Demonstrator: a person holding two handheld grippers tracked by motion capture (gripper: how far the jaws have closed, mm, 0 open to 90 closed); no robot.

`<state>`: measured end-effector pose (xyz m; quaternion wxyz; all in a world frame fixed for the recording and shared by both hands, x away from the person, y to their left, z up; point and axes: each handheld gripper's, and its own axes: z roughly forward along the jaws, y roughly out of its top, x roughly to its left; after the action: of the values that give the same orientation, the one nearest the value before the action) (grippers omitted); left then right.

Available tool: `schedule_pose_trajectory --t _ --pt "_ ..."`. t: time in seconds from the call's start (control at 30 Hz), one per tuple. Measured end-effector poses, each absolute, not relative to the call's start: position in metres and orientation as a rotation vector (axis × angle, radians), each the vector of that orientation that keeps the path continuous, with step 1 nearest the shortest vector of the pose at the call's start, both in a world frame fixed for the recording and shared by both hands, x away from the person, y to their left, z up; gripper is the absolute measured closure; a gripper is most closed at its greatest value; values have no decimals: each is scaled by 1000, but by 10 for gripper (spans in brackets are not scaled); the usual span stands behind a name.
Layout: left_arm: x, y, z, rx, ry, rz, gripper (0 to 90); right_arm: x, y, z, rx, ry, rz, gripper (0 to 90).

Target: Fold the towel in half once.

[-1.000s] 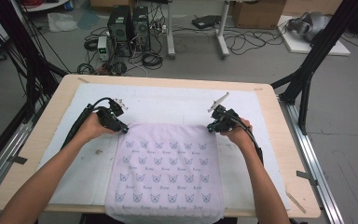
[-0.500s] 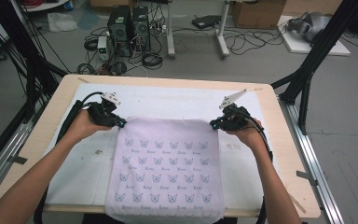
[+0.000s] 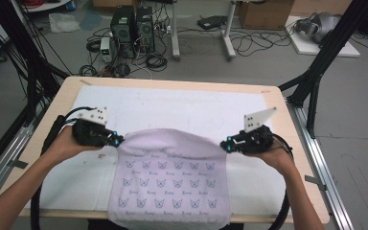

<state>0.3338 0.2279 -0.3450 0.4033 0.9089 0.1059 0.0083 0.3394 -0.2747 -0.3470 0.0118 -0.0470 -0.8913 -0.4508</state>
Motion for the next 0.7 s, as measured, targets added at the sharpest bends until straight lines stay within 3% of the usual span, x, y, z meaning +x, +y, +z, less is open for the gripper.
schedule_pose_trajectory --t 0.03,0.1,0.13,0.17,0.23,0.43,0.7 --pt "326 232 -347 2295 205 -67 845 332 -277 -349 -49 -2753 -1400 840" --pt "319 235 -351 2313 196 -63 597 323 -281 -354 11 -2713 -1376 579" --pt "320 236 -353 2340 220 -44 473 322 -282 -355 -26 -2748 -1357 559" --pt "322 238 -355 2353 242 -44 437 323 -283 -357 -70 -2739 -1332 551" --pt "324 238 -358 2348 260 -18 433 326 -282 -360 -119 -2747 -1329 516" --pt "340 229 -371 2391 387 67 434 340 -269 -373 -315 -2872 -1156 548" --pt "350 209 -396 2491 409 -33 434 348 -244 -398 -381 -2973 -783 588"
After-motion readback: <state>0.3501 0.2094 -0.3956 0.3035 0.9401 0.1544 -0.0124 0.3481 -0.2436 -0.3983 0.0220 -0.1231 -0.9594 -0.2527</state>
